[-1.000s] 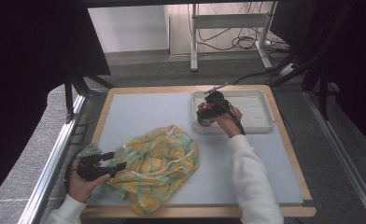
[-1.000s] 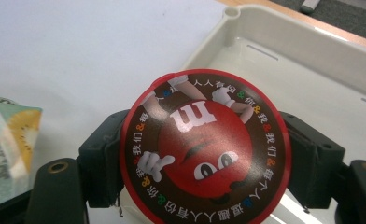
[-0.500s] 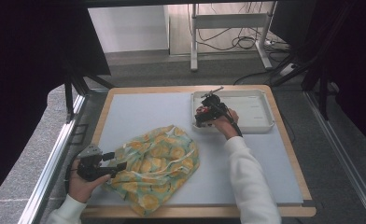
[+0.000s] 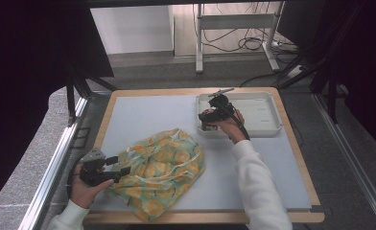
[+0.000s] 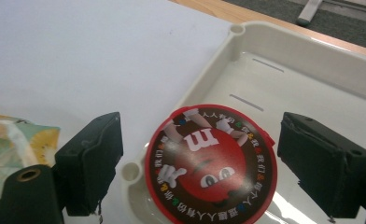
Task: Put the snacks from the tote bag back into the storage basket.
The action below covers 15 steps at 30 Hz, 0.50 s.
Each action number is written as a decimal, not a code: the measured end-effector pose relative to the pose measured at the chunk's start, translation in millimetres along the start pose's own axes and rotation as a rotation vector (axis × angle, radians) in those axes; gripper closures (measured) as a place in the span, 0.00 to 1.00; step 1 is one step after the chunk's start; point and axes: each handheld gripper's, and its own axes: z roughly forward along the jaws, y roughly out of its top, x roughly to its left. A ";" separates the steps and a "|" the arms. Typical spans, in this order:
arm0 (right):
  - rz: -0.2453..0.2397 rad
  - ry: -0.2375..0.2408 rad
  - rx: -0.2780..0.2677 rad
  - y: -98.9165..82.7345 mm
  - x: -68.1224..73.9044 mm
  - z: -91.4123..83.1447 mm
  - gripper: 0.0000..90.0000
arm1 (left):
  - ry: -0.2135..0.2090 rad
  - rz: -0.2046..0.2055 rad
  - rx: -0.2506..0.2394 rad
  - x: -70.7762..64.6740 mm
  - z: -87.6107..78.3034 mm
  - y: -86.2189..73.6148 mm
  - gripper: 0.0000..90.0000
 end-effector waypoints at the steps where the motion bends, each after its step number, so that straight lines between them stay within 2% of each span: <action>1: -0.002 0.002 -0.002 0.2 0.6 -1.1 0.16 | 0.000 0.000 0.001 0.0 0.0 0.0 0.29; 6: -0.008 0.008 -0.013 0.1 3.7 -5.4 0.16 | 0.000 0.002 0.001 -0.3 -0.3 0.1 0.29; 15: 0.000 0.048 -0.040 -3.9 5.3 -16.7 0.16 | 0.006 0.000 -0.011 -0.2 -3.2 0.4 0.29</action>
